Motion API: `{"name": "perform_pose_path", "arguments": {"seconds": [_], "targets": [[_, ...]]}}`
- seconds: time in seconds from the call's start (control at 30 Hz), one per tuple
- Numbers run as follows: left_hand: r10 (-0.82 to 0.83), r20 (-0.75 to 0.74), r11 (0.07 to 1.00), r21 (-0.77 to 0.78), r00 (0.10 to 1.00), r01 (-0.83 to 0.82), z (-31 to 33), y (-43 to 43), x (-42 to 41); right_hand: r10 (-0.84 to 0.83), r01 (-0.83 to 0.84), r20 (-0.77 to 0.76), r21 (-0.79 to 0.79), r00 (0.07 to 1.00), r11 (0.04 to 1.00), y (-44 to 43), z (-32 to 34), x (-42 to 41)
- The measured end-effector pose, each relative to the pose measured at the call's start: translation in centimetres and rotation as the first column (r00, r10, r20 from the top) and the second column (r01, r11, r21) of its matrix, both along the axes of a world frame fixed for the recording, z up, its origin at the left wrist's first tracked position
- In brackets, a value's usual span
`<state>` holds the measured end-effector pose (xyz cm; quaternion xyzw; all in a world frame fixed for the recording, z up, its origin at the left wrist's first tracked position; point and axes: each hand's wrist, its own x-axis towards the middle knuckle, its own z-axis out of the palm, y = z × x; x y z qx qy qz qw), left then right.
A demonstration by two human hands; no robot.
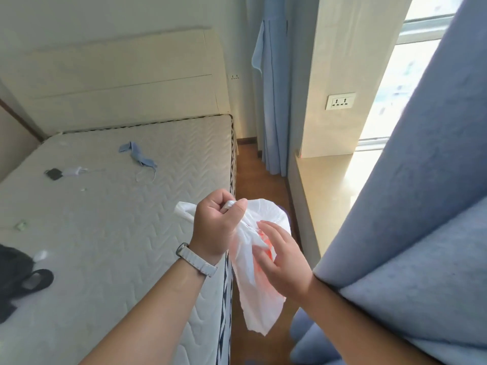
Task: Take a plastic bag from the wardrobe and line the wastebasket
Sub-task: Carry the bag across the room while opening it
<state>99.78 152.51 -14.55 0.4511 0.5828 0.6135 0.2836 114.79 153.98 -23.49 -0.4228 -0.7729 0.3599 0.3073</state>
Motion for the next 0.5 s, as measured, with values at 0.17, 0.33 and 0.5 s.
{"name": "perform_pose_path", "arguments": {"seconds": [0.17, 0.33, 0.5], "targets": [[-0.052, -0.011, 0.998, -0.034, 0.999, 0.052, -1.0, 5.5, -0.2, -0.084, 0.085, 0.028, -0.028, 0.996, 0.996, 4.6, -1.2, 0.1], [-0.126, -0.015, 0.99, -0.065, 0.992, 0.125, -3.2, 12.6, -2.2, -0.133, 0.141, 0.087, -0.099, 0.987, 0.985, 10.2, -3.2, -1.8], [-0.199, -0.001, 0.976, -0.089, 0.98, 0.199, -5.5, 21.2, -5.8, -0.19, 0.219, 0.183, -0.153, 0.965, 0.964, 17.6, -4.3, -4.8]]}}
